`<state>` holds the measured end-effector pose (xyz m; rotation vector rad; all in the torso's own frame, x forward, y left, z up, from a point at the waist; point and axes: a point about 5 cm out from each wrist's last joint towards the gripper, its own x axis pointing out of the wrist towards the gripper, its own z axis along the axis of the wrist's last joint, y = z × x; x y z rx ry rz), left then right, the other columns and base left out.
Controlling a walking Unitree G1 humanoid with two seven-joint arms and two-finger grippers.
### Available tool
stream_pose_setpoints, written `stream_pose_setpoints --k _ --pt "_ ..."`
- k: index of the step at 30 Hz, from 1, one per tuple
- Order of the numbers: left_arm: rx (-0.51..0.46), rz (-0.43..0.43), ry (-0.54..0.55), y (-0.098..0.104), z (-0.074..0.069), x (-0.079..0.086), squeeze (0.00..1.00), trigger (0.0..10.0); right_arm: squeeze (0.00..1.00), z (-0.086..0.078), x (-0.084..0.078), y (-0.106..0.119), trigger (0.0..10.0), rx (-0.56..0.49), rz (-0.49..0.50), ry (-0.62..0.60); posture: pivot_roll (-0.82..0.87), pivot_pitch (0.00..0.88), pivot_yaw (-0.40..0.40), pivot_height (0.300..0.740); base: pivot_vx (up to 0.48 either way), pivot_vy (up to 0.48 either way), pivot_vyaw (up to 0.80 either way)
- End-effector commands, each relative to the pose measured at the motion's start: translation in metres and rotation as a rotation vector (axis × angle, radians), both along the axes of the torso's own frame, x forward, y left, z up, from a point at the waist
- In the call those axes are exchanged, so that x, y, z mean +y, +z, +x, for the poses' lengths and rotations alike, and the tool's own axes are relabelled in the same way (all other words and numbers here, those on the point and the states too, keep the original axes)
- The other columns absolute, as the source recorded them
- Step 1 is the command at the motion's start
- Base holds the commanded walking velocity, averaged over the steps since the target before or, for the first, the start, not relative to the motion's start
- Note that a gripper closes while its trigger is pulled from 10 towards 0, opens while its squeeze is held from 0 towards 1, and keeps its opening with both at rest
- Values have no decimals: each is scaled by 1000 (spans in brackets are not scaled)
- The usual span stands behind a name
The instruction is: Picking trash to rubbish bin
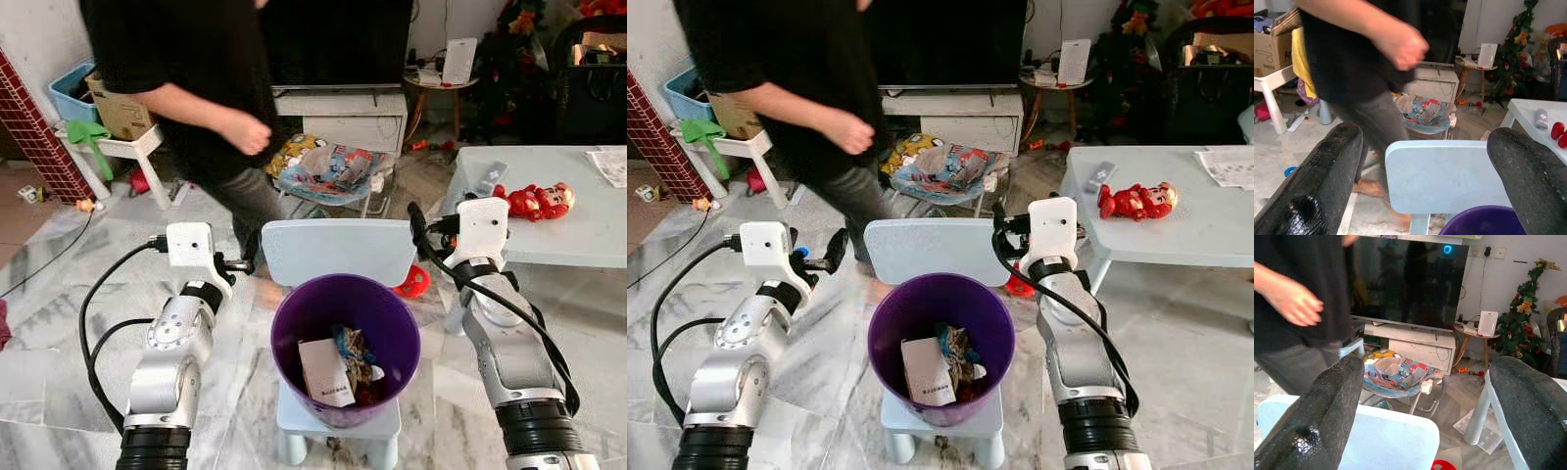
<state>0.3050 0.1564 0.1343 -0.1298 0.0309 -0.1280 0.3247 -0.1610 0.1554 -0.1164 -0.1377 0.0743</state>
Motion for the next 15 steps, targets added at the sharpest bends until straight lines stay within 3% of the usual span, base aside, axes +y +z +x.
stream_pose_setpoints --k 1,3,4,5,6,15 --pt "-25 -8 17 9 3 3 0 10000 1000 2 -1 17 10000 -51 15 -7 -39 0 35 740 0 0 0" --pt "-36 -12 16 11 3 3 0 10000 992 2 -2 19 10000 -56 16 -11 -42 0 35 740 0 0 0" --pt "-42 -16 12 13 4 2 0 10000 933 2 -2 20 10000 -57 13 -14 -42 0 35 740 0 0 0" --pt "-44 -18 10 14 4 1 0 10000 753 2 -3 21 10000 -59 16 -16 -43 0 35 740 0 0 0" --pt "-46 -19 6 14 4 0 0 10000 678 2 -3 22 10000 -62 18 -17 -43 0 35 740 0 0 0" --pt "-34 -22 -11 12 6 -2 0 10000 667 1 -3 23 10000 -52 28 -25 -47 0 36 740 0 0 0"
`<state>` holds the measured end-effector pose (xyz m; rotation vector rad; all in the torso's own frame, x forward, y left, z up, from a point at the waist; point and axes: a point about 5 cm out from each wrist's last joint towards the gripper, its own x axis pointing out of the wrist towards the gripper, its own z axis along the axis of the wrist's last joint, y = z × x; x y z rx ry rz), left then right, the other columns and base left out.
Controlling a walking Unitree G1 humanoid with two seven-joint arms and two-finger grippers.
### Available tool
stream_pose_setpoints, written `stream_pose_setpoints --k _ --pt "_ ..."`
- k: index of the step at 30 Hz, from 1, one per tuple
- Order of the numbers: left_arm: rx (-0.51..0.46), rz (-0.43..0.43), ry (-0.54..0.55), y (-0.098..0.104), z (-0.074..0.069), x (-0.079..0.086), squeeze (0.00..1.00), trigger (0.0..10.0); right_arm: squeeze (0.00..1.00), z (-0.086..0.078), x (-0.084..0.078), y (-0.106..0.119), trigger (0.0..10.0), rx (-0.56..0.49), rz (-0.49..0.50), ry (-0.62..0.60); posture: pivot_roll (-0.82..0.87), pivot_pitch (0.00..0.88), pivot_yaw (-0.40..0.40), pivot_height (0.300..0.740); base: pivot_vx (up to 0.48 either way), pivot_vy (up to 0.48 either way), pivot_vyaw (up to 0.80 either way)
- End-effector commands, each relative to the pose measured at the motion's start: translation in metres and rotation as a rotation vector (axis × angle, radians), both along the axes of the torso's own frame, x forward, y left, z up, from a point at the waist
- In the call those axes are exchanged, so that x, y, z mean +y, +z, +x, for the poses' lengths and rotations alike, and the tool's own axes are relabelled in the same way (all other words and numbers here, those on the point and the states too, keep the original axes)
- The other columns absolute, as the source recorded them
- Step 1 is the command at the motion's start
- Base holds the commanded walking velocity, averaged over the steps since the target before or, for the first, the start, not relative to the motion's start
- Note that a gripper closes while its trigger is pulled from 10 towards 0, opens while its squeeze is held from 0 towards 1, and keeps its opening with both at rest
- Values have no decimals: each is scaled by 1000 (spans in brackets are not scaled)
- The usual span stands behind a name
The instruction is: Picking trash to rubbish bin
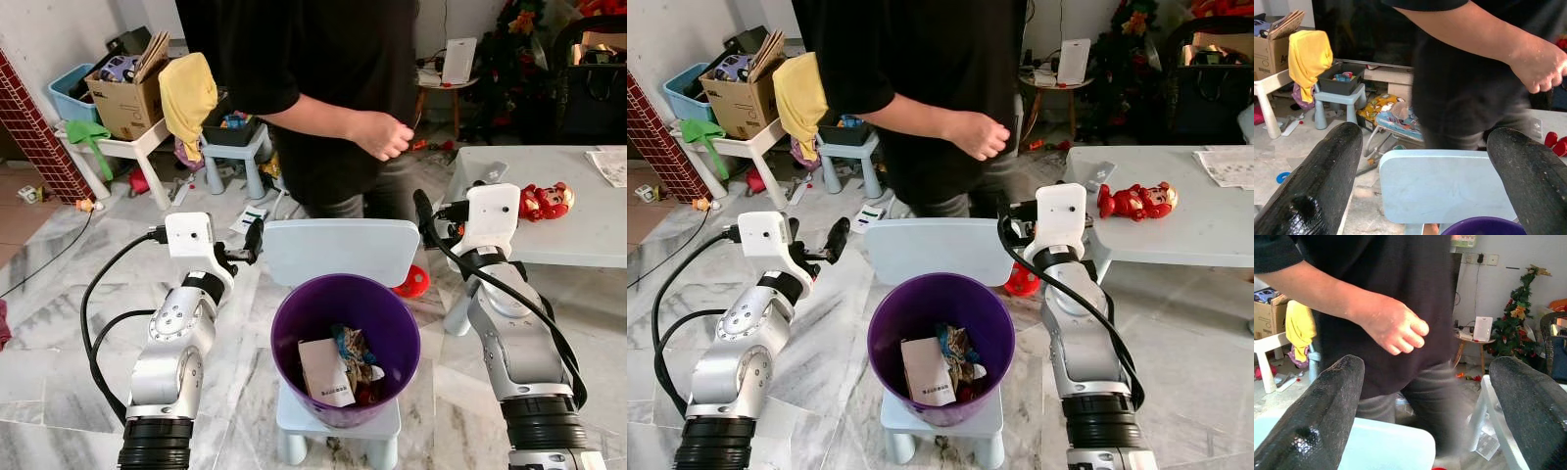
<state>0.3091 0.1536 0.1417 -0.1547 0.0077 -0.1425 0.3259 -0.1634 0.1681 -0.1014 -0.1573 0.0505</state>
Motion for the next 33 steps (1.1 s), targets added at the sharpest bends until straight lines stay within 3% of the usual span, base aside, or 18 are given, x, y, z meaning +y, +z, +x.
stream_pose_setpoints --k 1,6,33 --pt "-10 4 1 5 1 1 0 10000 667 0 -1 10 10000 -31 11 -3 -47 0 36 740 0 0 0" --pt "-8 4 1 4 1 1 0 10000 639 2 0 11 10000 -30 10 -3 -46 0 35 740 -49 0 0" --pt "6 -5 -8 3 3 1 0 10000 580 5 -5 13 10000 -32 8 -26 -56 0 44 740 -315 0 0"
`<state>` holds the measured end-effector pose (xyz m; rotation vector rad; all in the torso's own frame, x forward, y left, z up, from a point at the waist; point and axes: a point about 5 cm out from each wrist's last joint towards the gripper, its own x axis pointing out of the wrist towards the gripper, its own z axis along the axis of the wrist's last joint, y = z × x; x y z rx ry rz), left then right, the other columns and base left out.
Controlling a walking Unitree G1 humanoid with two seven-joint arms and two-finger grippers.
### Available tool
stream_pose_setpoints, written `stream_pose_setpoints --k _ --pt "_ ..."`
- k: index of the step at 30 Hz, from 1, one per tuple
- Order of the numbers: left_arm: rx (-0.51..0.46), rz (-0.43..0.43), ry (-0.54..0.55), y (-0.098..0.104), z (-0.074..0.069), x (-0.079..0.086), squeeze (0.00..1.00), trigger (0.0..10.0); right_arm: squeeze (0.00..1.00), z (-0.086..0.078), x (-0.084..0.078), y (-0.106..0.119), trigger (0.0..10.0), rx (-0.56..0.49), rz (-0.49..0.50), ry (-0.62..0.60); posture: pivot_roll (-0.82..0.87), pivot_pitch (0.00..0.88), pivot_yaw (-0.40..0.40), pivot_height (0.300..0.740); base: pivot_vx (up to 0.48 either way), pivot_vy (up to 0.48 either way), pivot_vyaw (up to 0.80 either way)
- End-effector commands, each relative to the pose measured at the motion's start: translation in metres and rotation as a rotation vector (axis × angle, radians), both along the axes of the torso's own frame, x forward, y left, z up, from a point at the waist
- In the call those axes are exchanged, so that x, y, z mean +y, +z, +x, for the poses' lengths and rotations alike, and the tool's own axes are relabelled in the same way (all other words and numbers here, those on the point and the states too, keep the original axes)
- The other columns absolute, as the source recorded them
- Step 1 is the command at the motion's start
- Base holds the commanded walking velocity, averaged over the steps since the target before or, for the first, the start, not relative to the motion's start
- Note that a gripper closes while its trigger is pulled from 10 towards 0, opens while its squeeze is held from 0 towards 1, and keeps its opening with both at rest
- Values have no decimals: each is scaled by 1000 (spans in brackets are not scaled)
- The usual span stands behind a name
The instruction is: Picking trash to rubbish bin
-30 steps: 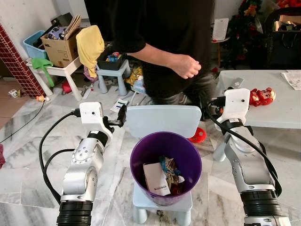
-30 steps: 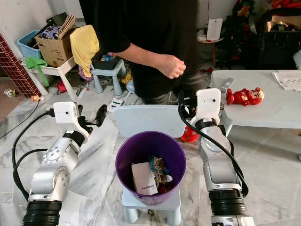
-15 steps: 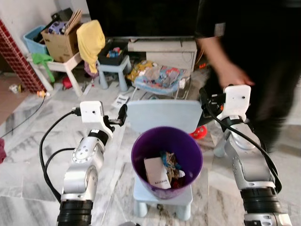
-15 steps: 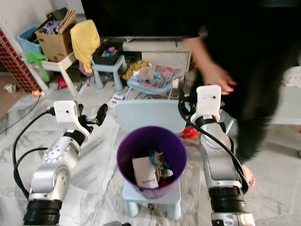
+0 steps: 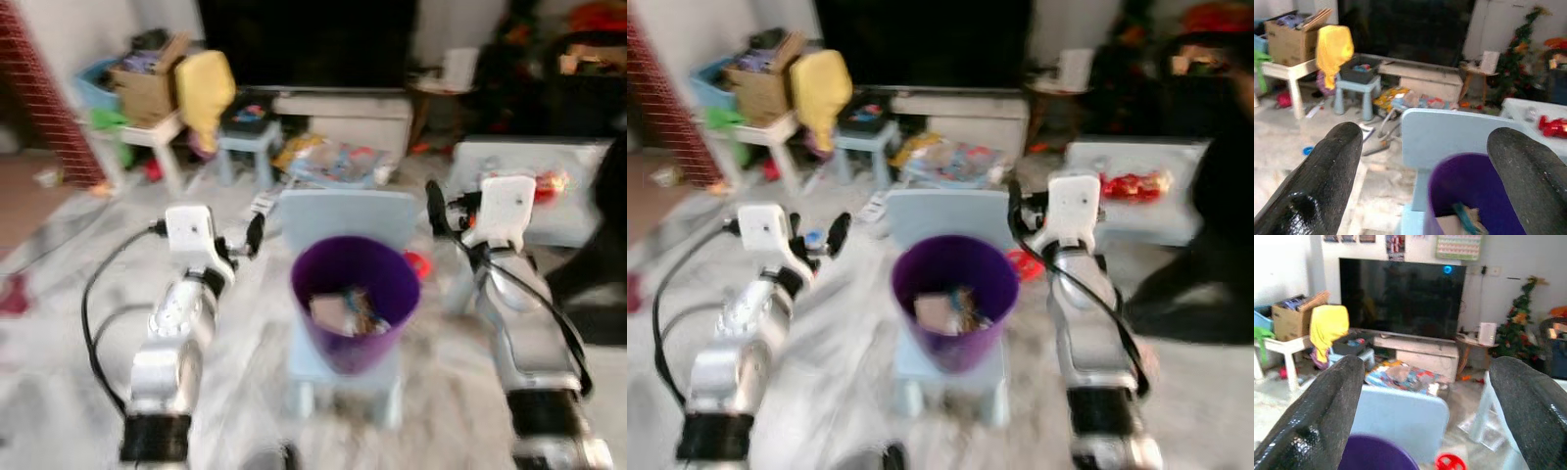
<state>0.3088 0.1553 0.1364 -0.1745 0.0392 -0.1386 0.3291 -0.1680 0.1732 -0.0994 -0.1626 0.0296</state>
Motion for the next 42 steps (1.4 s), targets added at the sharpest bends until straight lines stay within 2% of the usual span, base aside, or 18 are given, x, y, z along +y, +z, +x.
stream_pose_setpoints --k 1,10,19,20,21,22,23,30,35,42 --pt "-26 12 -9 9 4 -1 0 10000 580 2 0 8 10000 -26 4 -6 -56 0 45 740 -330 0 0" --pt "-22 6 -13 9 4 -1 0 10000 525 1 -2 8 10000 -27 6 -17 -57 0 47 740 -322 0 0" --pt "-19 3 -18 8 3 -2 0 10000 420 1 -5 8 10000 -26 5 -30 -62 0 43 740 -317 0 0" --pt "-18 3 -19 8 3 -3 0 10000 361 1 -5 8 10000 -25 5 -31 -61 0 43 740 -319 0 0" --pt "-18 2 -20 7 3 -3 0 10000 259 1 -5 8 10000 -25 4 -32 -61 0 42 740 -319 0 0" --pt "-17 2 -21 7 3 -3 0 10000 259 1 -5 8 10000 -25 3 -32 -61 0 42 740 -319 0 0" --pt "-18 1 -22 7 3 -3 0 10000 188 2 -5 8 10000 -25 3 -32 -61 0 42 740 -319 0 0" --pt "-17 2 -25 7 3 -4 0 10000 122 3 -7 8 10000 -22 3 -36 -58 0 39 740 -316 0 0" --pt "-20 1 -25 7 4 -4 0 10000 27 5 -7 9 10000 -19 -1 -39 -65 0 37 740 -271 0 0" --pt "-21 4 -31 8 5 -4 0 10000 0 6 -9 9 10000 -21 0 -49 -67 0 45 740 -72 0 -365"
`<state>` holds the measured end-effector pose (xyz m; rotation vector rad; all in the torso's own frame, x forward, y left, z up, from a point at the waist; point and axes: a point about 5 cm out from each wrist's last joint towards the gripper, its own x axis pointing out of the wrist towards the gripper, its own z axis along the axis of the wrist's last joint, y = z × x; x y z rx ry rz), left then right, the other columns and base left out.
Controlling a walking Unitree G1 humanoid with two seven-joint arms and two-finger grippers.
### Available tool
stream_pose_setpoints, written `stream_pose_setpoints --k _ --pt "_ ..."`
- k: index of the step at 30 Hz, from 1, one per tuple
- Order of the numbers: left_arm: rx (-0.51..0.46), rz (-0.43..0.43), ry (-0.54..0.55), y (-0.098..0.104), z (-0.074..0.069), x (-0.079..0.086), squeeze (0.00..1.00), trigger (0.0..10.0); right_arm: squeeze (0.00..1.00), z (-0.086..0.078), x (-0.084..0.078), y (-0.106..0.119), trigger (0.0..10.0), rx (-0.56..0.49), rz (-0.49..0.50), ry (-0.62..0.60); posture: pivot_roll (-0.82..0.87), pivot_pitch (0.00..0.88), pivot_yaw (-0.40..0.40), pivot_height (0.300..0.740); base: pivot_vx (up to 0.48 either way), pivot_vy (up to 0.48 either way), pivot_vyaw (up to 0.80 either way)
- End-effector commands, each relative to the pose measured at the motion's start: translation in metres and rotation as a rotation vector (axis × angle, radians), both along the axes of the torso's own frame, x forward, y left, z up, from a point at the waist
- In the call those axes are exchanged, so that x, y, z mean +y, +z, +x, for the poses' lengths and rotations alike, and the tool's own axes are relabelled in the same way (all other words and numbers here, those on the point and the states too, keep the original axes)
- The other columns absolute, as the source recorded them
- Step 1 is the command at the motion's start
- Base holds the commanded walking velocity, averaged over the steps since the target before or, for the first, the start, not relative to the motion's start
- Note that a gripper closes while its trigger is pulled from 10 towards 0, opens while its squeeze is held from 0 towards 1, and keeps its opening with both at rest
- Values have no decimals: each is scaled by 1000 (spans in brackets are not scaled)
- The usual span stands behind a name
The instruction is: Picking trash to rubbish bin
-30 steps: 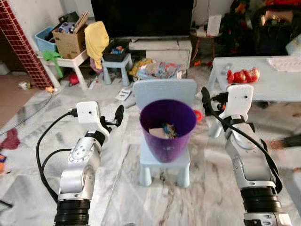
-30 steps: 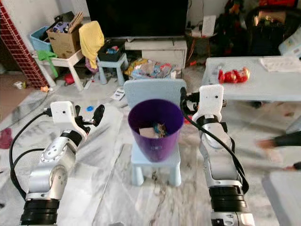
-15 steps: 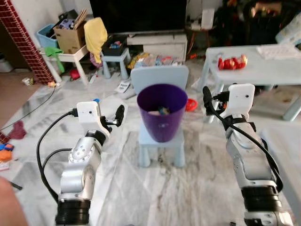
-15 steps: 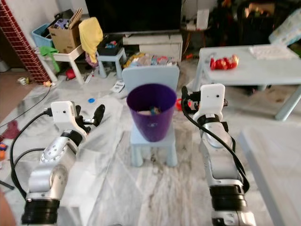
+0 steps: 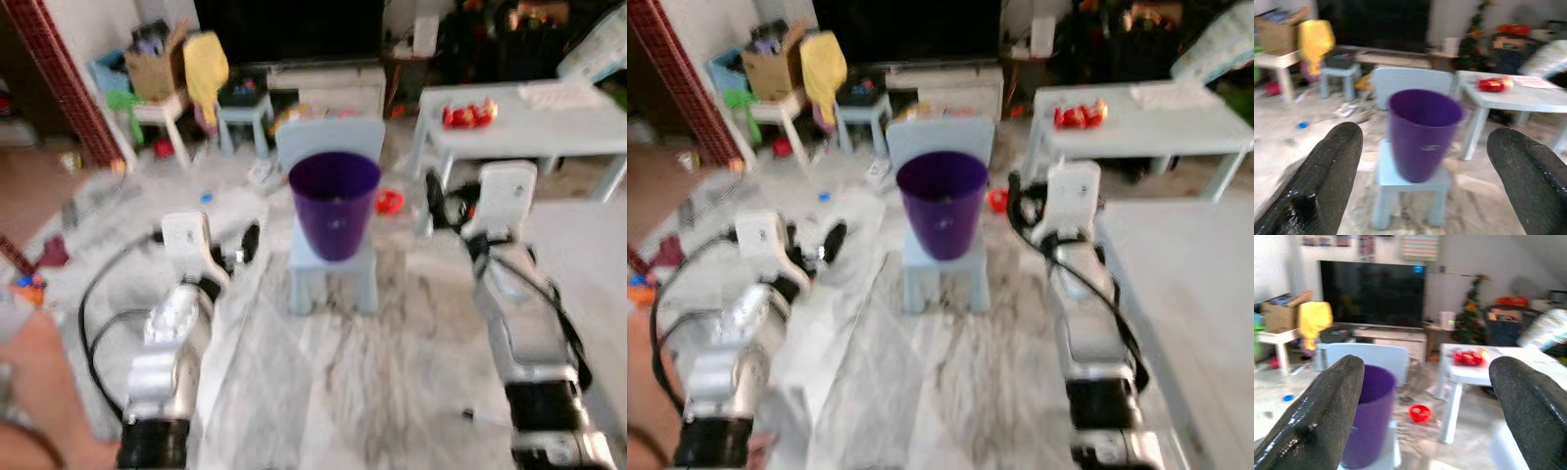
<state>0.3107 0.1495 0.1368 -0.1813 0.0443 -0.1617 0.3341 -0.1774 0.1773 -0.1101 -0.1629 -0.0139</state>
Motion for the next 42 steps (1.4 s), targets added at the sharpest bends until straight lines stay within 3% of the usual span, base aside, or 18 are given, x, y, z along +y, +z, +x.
stream_pose_setpoints --k 1,42 --pt "-24 11 -8 7 3 2 0 10000 0 1 1 5 10000 -19 6 -5 -67 0 45 740 0 0 -513" --pt "-28 -90 -8 16 7 3 0 10000 0 2 3 3 10000 -9 9 -8 -53 0 48 740 0 0 -720"
